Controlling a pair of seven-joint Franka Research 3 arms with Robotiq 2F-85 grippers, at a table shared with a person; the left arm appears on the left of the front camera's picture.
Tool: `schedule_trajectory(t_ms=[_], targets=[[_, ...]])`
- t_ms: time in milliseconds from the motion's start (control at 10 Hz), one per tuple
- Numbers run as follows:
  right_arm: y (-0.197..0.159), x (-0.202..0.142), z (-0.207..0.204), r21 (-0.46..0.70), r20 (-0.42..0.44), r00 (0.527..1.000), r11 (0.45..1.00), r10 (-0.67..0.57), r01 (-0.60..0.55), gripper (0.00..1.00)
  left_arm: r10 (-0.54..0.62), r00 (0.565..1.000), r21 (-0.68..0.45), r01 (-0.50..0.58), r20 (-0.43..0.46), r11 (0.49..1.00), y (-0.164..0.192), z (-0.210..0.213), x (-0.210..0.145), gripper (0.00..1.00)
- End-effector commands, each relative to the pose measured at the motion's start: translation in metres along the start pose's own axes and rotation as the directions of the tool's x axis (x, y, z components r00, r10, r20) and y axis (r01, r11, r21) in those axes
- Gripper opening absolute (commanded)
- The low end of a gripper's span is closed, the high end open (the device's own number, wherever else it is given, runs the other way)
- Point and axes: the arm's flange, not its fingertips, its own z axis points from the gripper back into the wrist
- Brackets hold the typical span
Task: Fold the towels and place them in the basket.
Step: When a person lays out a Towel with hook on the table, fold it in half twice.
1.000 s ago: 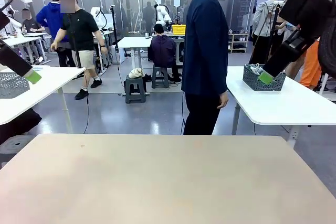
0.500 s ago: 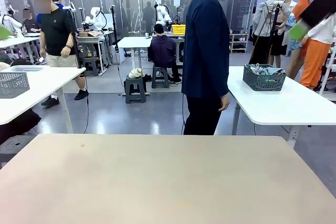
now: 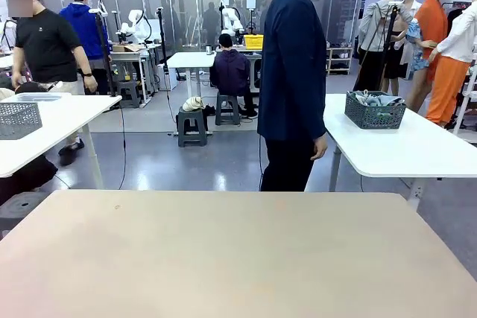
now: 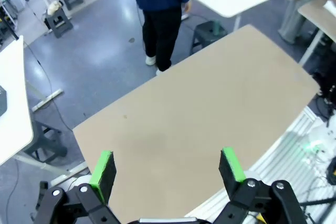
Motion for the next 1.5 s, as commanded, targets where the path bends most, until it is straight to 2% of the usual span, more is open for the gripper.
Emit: schedule_trajectory(t_ms=[0,500,1200,1400], targets=[[-0.006,-0.002,0.027,0.051,-0.006,1.0,0.999,0.02,-0.02,1.0,-0.019,0.999,-0.013,0.018,-0.035,1.0,0.005,0.027,0.0,1.0],[-0.009,-0.012,0.073,0.064,-0.021,1.0,0.998,0.001,0.0,1.0,0.004,1.0,-0.047,-0.005,-0.023,0.999,0.023,0.069,-0.013,1.0],[-0.009,-0.018,0.074,0.09,-0.048,0.999,0.996,-0.023,0.027,1.0,0.017,0.998,-0.069,-0.021,-0.065,0.997,0.022,0.077,-0.011,1.0],[-0.011,-0.014,0.061,0.072,-0.036,0.999,0.997,-0.029,0.032,1.0,0.029,0.999,-0.049,-0.031,-0.037,0.998,0.02,0.07,-0.016,1.0]])
